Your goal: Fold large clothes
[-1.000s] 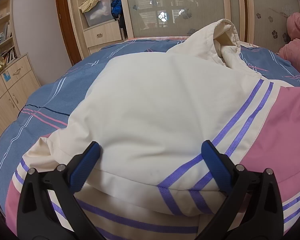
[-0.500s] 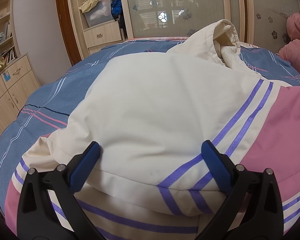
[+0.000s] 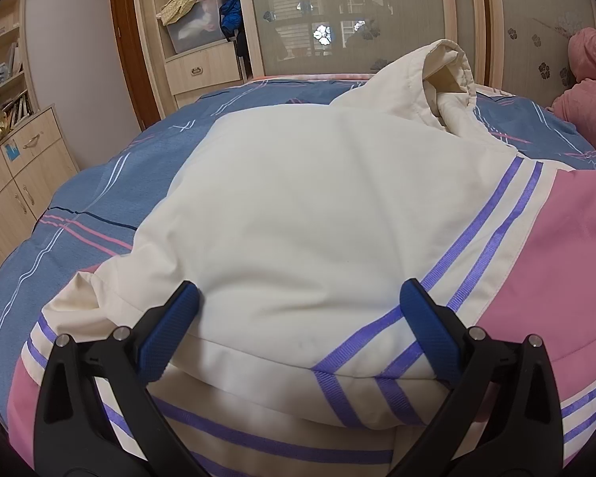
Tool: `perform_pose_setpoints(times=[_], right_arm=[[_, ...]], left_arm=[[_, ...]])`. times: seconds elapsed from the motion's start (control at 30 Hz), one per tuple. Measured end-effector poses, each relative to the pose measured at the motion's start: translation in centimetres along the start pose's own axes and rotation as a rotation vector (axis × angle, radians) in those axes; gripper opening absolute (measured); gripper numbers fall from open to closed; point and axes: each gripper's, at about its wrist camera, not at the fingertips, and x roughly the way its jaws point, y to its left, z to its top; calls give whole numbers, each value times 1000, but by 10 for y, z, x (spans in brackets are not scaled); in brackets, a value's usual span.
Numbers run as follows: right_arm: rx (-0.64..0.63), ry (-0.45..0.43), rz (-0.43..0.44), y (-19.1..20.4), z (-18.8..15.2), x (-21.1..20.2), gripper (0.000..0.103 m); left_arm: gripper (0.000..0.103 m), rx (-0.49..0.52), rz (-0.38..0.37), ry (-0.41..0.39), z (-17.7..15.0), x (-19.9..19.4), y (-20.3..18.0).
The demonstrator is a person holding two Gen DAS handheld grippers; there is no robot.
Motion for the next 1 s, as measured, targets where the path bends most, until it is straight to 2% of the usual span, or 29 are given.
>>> perform_pose_setpoints(times=[0.1, 0.17, 0.2, 0.27, 0.3, 0.33, 0.43, 0.5, 0.57, 1.0], right_arm=[[54, -168, -15, -11, 10, -32, 93], [41, -190, 10, -11, 13, -38, 93], [34, -180, 48, -10, 13, -37, 93], [17, -120, 178, -1, 7, -31, 93], [1, -93, 214, 5, 4, -28, 86], [-38, -61, 227, 15, -1, -23, 75], [-164, 23, 183, 38, -13, -4, 67], [-220, 141, 107, 46, -22, 20, 68], [-211, 195, 95, 44, -25, 32, 69], [-227, 199, 87, 44, -24, 33, 75]], left_arm=[[101, 0, 0, -1, 1, 0, -1], [101, 1, 1, -1, 0, 0, 0], [101, 2, 3, -1, 1, 0, -1], [101, 3, 4, -1, 1, 1, -1], [101, 4, 5, -1, 2, 2, -2], [101, 3, 3, -1, 1, 1, -1], [101, 3, 4, -1, 1, 1, -2], [101, 3, 4, -1, 1, 2, -1], [101, 3, 3, -2, 1, 1, -1], [101, 3, 4, -2, 1, 2, -1]])
